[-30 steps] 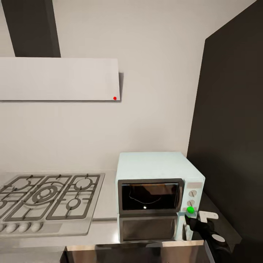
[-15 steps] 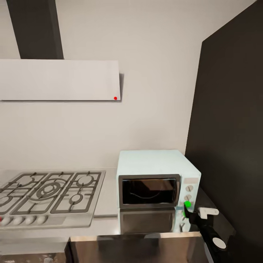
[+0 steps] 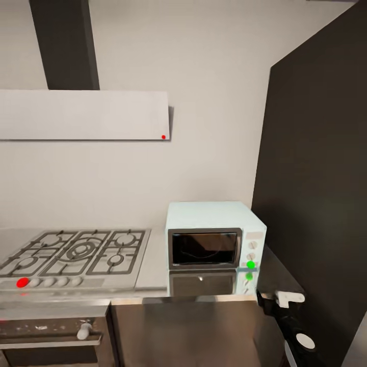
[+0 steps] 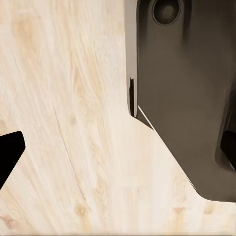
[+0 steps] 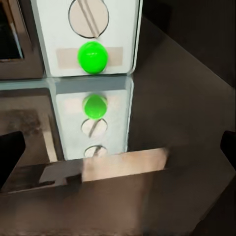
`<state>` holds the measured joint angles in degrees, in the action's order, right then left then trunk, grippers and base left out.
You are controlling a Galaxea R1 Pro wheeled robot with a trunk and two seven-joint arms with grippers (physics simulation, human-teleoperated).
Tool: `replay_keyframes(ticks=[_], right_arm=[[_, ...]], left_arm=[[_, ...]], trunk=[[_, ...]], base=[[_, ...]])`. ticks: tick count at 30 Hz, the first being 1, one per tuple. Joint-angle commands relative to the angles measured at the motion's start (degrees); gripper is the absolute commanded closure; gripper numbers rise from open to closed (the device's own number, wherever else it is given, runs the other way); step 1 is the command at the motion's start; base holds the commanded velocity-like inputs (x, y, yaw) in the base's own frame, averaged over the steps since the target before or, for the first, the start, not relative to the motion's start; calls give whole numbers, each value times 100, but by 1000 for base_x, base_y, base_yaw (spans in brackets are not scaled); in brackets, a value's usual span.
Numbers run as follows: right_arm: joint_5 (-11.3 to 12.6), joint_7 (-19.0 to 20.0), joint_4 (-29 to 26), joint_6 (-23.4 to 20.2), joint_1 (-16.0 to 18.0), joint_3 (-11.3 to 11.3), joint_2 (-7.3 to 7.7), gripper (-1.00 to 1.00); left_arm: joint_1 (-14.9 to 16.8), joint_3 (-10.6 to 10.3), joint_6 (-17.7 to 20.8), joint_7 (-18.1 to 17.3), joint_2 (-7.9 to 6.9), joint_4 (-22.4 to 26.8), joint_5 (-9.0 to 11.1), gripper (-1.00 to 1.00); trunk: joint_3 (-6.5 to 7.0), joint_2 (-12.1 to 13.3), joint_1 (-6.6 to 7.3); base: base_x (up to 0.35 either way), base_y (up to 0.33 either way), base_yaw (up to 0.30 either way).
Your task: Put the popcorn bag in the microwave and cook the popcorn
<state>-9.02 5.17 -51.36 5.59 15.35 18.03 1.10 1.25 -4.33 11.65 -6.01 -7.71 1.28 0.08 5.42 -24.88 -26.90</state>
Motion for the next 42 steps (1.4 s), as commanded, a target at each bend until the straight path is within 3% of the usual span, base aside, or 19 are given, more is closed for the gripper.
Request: replay_keyframes(ticks=[1, 18, 19, 24, 27, 33, 34, 35, 37, 42], right_arm=[[-59, 37, 3, 22, 3, 26, -5, -100], [-60, 36, 3, 21, 3, 26, -5, -100], [-69, 45, 82, 13, 3, 8, -5, -100], [-70, 45, 256, 11, 3, 7, -5, -100], [-80, 34, 1227, 90, 3, 16, -5, -100], [-90, 19, 4350, 373, 3, 2, 138, -100], [-88, 19, 5039, 559, -5, -1, 142, -100], [-85, 19, 5371, 727, -53, -11, 141, -100], [-83, -6, 5542, 807, -258, -16, 128, -100], [-83, -746, 5601, 824, -1489, -18, -178, -100]], left_arm=[[-2, -42, 30, -20, -2, 13, 1, -100], [-2, -42, 30, -19, -2, 13, 1, -100], [-2, -51, 23, -22, 103, 21, 1, -100], [-2, -50, 22, -21, 103, 21, 1, -100], [-2, -48, 22, -23, 101, 21, 1, -100], [-2, -41, -86, -18, 89, 21, 1, -100], [-2, -37, -121, -16, 87, 21, 1, -100], [-2, -32, -135, -16, 83, 21, 1, -100], [-2, -29, -143, -15, 78, 23, 1, -100], [-2, -36, -137, -18, 70, 55, 1, -100]], trunk=[[-3, -5, 2], [-3, -5, 2], [-3, -5, 2], [-3, -5, 2], [-3, -5, 2], [-3, -5, 2], [-3, -5, 2], [-3, -5, 2], [-3, -5, 2], [-3, -5, 2]], base=[[-338, 0, 0], [-338, 0, 0], [0, 0, 0], [0, 10, 0], [0, 233, 0], [0, 80, 0], [0, 3, 0], [0, 1, 0], [0, 0, 0], [0, 0, 0]])
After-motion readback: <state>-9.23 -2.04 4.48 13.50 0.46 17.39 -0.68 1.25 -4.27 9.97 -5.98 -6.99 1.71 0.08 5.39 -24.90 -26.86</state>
